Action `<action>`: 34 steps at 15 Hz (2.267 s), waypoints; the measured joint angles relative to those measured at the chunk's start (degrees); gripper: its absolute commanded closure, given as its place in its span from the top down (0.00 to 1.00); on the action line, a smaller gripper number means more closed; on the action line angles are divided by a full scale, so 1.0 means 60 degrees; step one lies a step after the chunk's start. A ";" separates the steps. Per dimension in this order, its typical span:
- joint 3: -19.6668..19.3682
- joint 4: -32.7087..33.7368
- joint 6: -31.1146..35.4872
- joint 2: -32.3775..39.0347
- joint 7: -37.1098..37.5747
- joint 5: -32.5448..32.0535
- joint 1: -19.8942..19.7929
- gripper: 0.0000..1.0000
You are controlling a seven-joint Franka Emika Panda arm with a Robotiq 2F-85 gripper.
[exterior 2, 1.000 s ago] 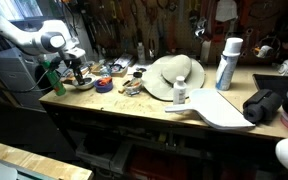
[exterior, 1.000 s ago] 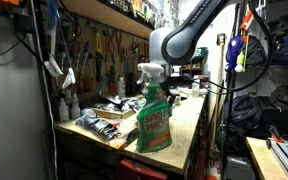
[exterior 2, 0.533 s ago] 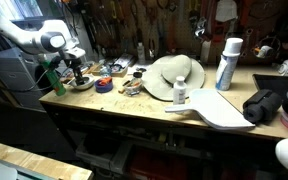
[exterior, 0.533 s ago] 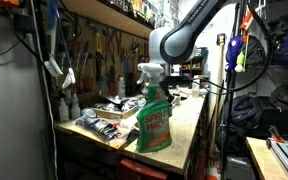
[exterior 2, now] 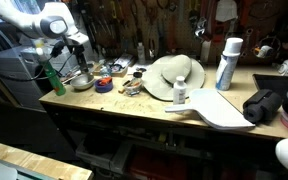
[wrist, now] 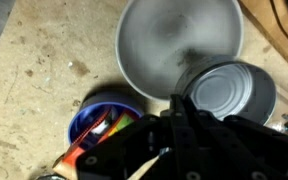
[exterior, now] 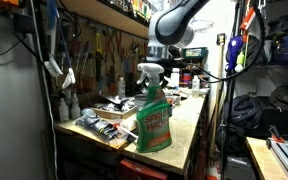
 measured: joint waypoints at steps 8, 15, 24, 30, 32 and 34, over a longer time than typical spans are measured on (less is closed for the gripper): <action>-0.0357 0.0484 -0.0169 -0.0121 -0.0507 0.0667 -0.0304 0.02; -0.1347 0.1326 -0.1543 -0.0119 -0.1918 0.0270 -0.1141 0.02; -0.2302 0.1323 -0.3521 -0.0537 -0.3909 0.0144 -0.2242 0.03; -0.2343 0.1399 -0.2980 -0.0311 -0.3112 -0.0419 -0.2291 0.01; -0.2558 0.1490 -0.2486 0.0054 -0.2350 -0.0891 -0.2452 0.01; -0.2925 0.1639 -0.2205 0.0536 -0.1801 -0.1113 -0.2702 0.01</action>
